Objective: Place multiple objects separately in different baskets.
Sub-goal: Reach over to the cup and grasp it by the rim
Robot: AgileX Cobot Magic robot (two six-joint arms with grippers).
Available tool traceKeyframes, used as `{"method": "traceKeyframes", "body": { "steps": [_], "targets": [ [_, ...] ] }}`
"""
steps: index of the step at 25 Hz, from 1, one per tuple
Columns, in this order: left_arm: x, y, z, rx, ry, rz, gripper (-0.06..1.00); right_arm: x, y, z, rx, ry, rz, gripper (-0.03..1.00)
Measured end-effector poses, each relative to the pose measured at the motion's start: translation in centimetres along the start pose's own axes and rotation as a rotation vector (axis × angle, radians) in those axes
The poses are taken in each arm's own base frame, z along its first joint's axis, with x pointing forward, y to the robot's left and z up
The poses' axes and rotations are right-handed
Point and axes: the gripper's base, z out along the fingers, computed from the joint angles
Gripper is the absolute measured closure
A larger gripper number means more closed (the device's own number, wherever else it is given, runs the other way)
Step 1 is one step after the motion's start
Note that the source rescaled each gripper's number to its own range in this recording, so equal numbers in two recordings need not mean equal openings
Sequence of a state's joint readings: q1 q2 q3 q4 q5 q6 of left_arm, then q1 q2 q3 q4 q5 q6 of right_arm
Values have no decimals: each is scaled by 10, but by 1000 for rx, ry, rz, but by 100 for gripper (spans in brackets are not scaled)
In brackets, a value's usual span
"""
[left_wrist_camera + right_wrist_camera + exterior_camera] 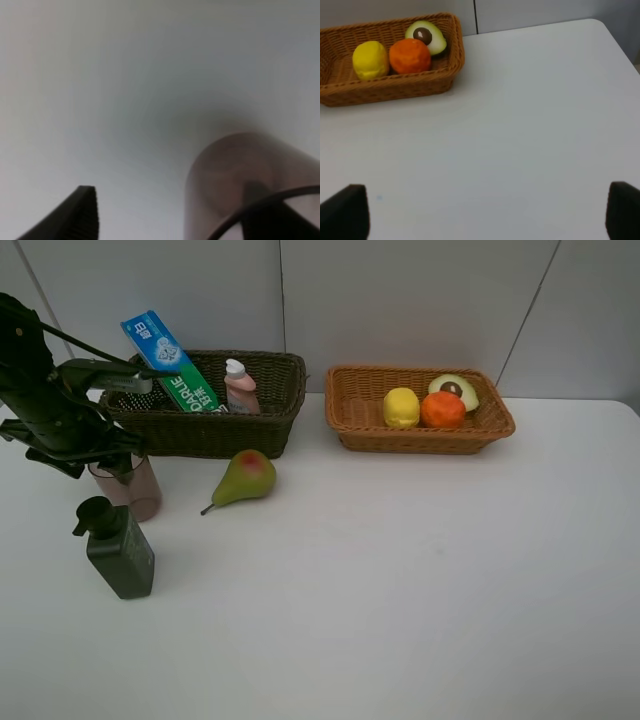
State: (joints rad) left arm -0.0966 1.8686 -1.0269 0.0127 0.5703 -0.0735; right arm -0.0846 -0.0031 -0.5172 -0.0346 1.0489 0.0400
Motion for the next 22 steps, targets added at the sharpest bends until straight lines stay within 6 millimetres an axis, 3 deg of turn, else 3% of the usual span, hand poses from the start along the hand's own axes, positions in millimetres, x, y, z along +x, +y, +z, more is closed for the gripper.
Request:
{"method": "traceKeyframes", "body": {
  "steps": [5, 7, 22],
  "targets": [
    [-1, -1, 0, 13, -12, -19, 78, 0, 0, 0, 0, 0, 0, -3],
    [-1, -2, 0, 19, -15, -29, 93, 0, 0, 0, 0, 0, 0, -3],
    [-2, -3, 1, 29, -22, -43, 94, 0, 0, 0, 0, 0, 0, -3]
  ]
}}
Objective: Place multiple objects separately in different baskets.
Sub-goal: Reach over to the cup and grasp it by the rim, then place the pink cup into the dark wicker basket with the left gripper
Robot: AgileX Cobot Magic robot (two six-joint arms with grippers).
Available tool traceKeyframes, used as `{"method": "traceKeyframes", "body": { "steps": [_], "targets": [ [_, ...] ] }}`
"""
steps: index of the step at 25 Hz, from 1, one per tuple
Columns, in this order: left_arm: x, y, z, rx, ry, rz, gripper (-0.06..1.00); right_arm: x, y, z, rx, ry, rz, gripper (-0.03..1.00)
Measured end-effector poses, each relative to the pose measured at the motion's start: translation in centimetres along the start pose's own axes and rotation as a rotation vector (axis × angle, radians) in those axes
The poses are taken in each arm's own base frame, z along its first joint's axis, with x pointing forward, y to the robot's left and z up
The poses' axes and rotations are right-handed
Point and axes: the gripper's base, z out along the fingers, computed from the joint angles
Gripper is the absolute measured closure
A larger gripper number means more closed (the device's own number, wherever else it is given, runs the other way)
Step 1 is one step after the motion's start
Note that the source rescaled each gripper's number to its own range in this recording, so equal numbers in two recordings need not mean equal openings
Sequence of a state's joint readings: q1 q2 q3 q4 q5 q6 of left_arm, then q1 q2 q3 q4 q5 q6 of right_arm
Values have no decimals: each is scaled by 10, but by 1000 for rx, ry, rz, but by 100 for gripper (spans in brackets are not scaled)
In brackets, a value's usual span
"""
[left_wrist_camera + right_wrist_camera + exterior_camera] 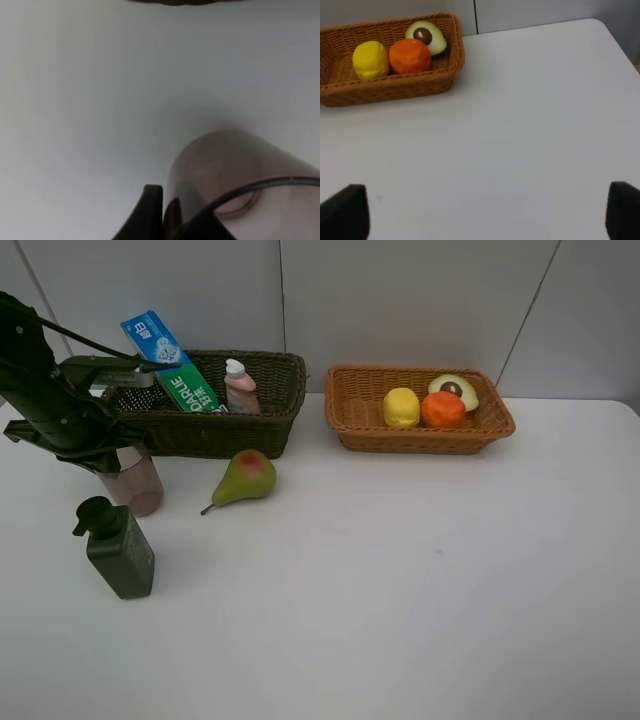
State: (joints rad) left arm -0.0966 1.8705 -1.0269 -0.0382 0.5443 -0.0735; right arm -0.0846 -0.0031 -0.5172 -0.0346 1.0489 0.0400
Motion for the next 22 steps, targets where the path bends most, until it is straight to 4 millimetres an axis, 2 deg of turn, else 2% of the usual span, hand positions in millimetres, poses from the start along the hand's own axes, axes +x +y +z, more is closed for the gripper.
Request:
{"method": "traceKeyframes", "body": {
  "steps": [8, 22],
  "targets": [
    [3, 0, -13, -1, 28, 1, 94, 0, 0, 0, 0, 0, 0, -3],
    [11, -1, -68, 6, 16, 4, 94, 0, 0, 0, 0, 0, 0, -3]
  ]
}}
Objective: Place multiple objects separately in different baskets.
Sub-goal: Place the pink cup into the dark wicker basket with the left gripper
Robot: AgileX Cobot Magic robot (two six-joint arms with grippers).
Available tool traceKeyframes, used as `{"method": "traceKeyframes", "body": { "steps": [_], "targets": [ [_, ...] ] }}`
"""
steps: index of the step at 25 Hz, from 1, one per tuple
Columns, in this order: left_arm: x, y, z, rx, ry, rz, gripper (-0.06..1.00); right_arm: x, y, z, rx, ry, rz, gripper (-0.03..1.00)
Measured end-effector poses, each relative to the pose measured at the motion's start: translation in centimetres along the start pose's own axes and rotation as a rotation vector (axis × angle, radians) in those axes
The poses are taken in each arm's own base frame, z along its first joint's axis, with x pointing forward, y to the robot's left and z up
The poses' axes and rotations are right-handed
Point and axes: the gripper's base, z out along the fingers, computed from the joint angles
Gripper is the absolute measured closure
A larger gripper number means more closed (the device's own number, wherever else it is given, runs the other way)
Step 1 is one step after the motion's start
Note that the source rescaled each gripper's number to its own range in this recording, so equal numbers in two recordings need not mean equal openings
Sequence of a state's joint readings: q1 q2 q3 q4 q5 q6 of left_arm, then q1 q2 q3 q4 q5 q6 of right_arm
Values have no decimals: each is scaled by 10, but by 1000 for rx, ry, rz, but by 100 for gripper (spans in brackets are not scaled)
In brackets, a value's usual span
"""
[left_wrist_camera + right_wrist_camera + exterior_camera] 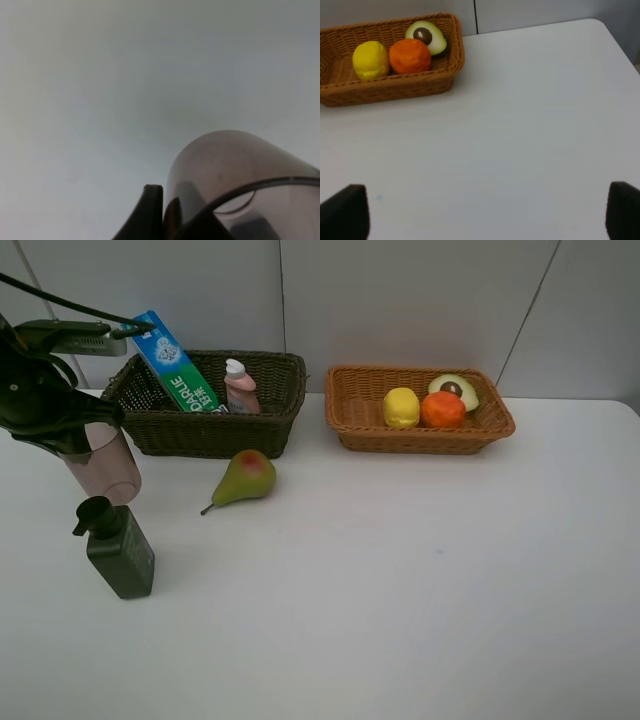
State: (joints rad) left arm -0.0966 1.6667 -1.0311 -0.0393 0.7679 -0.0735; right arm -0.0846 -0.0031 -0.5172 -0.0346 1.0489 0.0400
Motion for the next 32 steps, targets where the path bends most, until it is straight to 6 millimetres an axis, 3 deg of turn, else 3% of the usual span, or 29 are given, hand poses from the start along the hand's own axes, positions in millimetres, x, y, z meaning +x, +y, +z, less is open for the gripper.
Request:
{"method": "traceKeyframes", "body": {
  "steps": [11, 18, 26, 32],
  "targets": [
    [-32, -5, -58, 16, -97, 9, 94, 0, 0, 0, 0, 0, 0, -3],
    [-57, -7, -80, 8, -201, 38, 94, 0, 0, 0, 0, 0, 0, -3],
    [-79, -2, -72, -69, -333, 108, 94, 0, 0, 0, 0, 0, 0, -3],
    [-92, -2, -32, -74, -325, 123, 94, 0, 0, 0, 0, 0, 0, -3]
  ]
}}
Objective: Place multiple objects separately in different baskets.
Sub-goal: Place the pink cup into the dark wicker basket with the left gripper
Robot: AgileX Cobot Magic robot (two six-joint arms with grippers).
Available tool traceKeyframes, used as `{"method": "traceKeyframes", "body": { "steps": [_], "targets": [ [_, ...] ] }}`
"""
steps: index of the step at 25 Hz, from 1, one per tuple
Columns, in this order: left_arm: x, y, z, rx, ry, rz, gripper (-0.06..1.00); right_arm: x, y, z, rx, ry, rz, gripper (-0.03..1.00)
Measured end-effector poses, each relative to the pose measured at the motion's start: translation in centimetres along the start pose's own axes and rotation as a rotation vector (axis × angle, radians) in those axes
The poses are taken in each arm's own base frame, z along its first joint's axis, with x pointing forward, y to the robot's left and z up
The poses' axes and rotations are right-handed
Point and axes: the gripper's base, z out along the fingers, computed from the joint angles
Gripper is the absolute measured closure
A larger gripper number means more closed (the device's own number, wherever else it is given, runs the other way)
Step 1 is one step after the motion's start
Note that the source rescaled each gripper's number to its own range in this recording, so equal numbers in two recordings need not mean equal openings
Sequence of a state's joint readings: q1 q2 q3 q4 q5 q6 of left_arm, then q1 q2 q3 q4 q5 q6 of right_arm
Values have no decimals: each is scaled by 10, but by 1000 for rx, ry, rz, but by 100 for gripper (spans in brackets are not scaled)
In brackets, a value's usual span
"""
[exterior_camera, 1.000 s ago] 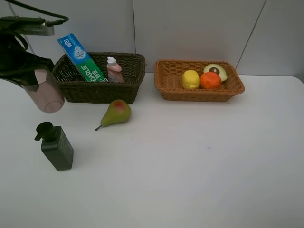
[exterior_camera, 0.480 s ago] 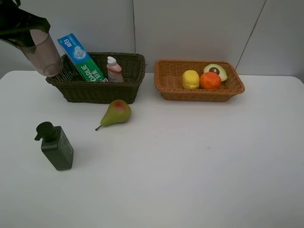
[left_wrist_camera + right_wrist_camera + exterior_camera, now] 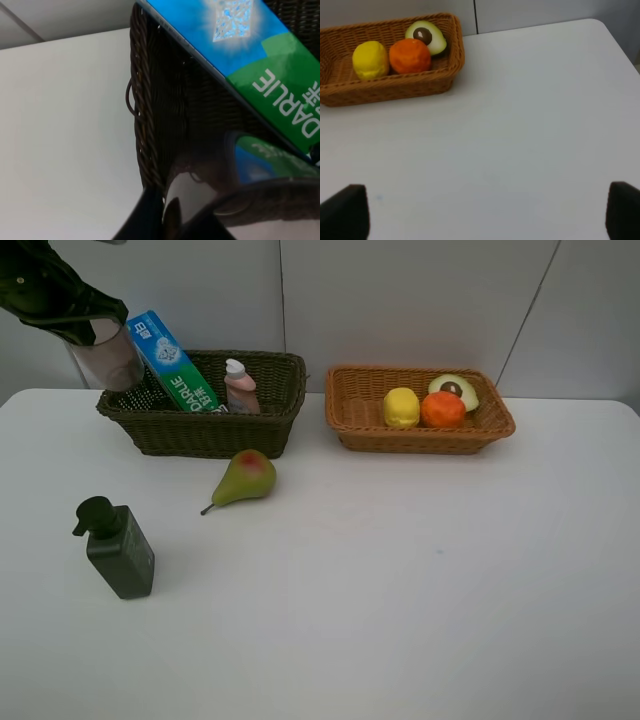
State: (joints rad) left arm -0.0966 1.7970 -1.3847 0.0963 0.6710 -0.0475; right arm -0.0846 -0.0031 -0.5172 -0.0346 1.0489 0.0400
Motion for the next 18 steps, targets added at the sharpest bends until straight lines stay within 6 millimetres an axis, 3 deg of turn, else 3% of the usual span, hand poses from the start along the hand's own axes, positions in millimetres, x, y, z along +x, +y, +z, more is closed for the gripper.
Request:
{"method": "traceKeyframes", "body": {
  "steps": [10, 18],
  "targets": [
    [3, -3, 54, 1, -28, 27, 94, 0, 0, 0, 0, 0, 0, -3],
    [7, -4, 80, 2, -45, 40, 94, 0, 0, 0, 0, 0, 0, -3]
  ]
}}
